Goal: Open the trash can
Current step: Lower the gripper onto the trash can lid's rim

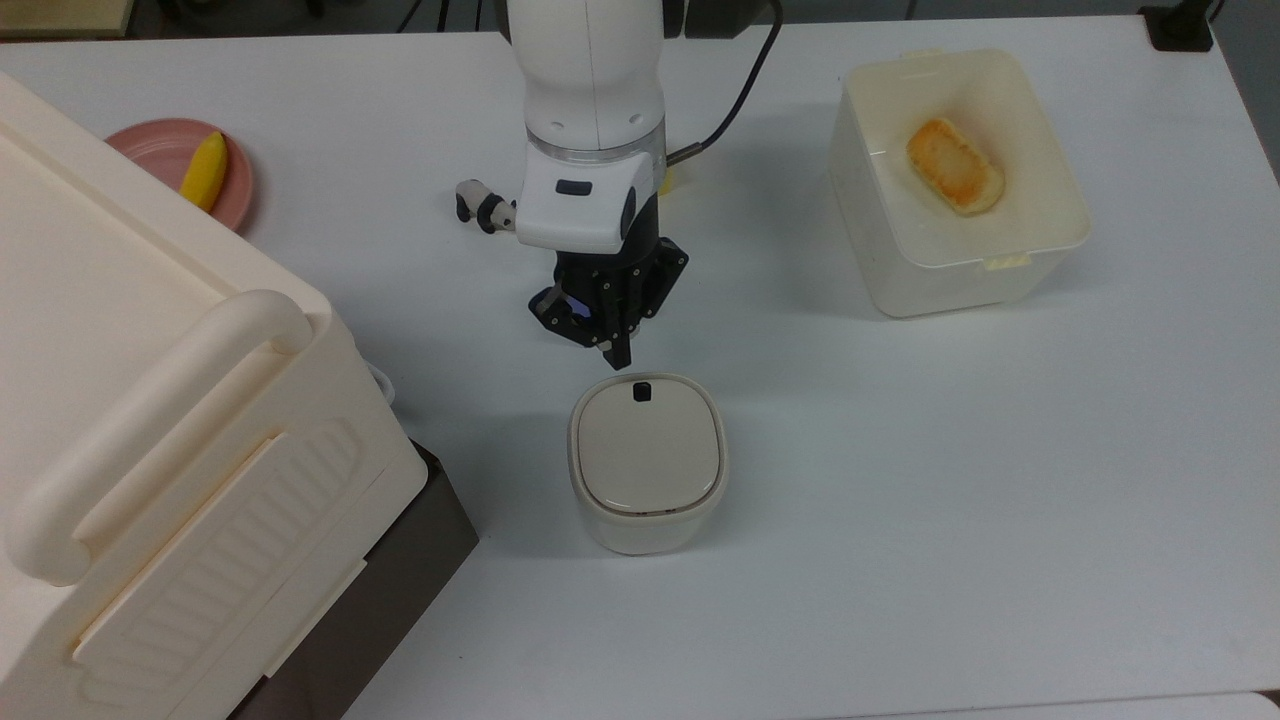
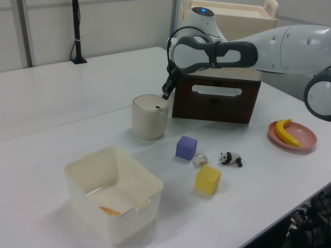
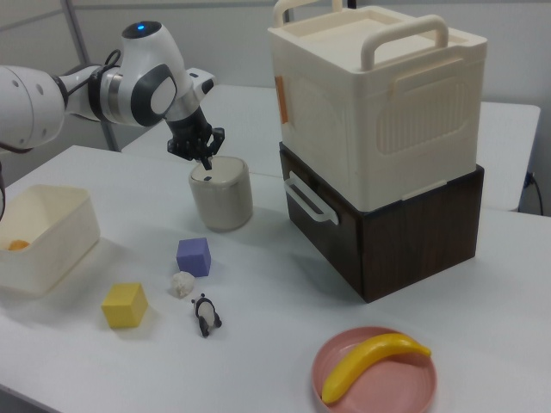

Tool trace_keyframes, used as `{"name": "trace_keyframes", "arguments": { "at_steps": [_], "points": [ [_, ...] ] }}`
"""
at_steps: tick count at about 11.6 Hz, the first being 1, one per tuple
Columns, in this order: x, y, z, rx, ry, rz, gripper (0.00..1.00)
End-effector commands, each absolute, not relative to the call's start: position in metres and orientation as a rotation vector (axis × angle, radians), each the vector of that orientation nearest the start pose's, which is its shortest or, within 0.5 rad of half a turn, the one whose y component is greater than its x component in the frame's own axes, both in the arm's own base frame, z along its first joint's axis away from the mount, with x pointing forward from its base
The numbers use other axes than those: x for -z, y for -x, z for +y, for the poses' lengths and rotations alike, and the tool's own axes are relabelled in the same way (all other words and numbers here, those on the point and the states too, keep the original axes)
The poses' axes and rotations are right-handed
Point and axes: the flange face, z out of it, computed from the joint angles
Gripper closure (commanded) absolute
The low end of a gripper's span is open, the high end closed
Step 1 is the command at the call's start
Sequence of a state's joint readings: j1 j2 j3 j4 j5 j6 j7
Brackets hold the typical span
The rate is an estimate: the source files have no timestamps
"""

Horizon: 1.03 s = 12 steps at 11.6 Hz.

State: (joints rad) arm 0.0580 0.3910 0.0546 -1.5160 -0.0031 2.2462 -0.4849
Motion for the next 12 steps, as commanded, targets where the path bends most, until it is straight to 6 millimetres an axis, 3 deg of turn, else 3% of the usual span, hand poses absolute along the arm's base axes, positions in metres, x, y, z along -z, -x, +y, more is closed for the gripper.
{"name": "trace_keyframes", "arguments": {
  "at_steps": [1, 4, 12],
  "points": [
    [-0.460, -0.712, 0.086, 0.582, 2.960, -0.980, 1.00],
    [-0.445, -0.722, 0.093, 0.608, 2.928, -1.044, 1.00],
    [-0.442, -0.723, 0.093, 0.630, 2.915, -1.057, 1.00]
  ]
}}
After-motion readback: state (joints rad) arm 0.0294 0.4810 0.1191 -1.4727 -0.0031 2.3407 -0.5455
